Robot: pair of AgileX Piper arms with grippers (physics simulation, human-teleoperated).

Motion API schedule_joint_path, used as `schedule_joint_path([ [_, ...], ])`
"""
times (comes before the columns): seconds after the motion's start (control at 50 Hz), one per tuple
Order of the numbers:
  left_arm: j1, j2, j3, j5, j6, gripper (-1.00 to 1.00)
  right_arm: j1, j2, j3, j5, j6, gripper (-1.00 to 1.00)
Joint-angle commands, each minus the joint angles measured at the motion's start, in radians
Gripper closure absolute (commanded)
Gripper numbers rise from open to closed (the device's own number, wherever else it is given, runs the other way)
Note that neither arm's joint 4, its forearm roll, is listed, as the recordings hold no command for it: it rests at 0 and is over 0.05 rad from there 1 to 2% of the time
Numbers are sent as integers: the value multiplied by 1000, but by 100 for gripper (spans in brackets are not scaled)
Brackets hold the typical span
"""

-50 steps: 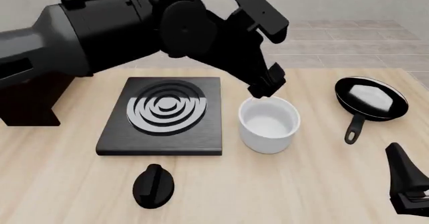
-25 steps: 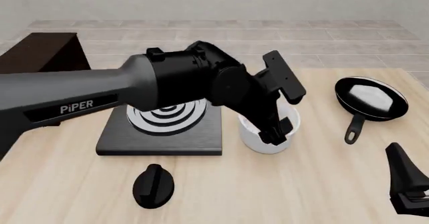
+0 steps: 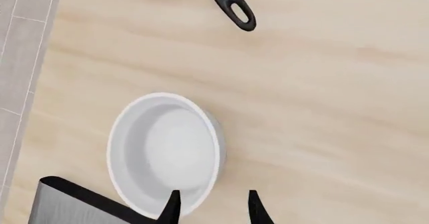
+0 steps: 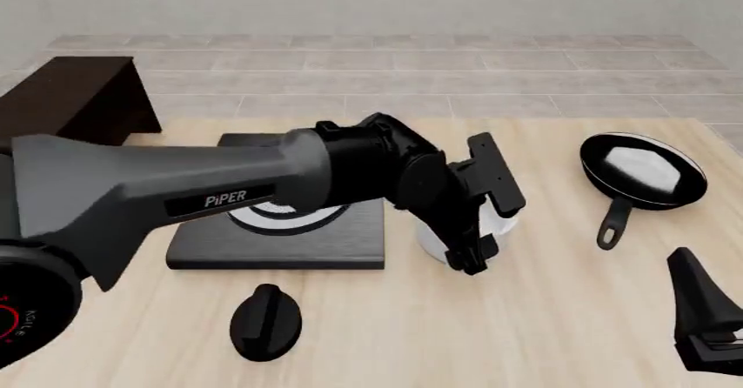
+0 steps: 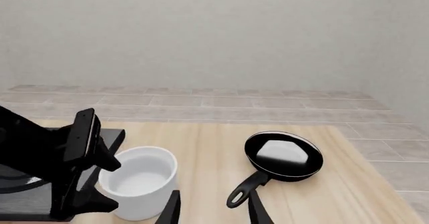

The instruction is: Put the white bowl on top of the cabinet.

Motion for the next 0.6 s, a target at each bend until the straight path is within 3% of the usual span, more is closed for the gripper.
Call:
schedule_joint_path([
  [0.02,39,65,-67,34,75,-100,0,0,0,0,0,-100],
  [0.24,40,131,-79,0,73,-100,0,0,0,0,-1,-100],
  [0.6,41,215,-65,-22,146,-100,0,0,-4,4,0,-100],
])
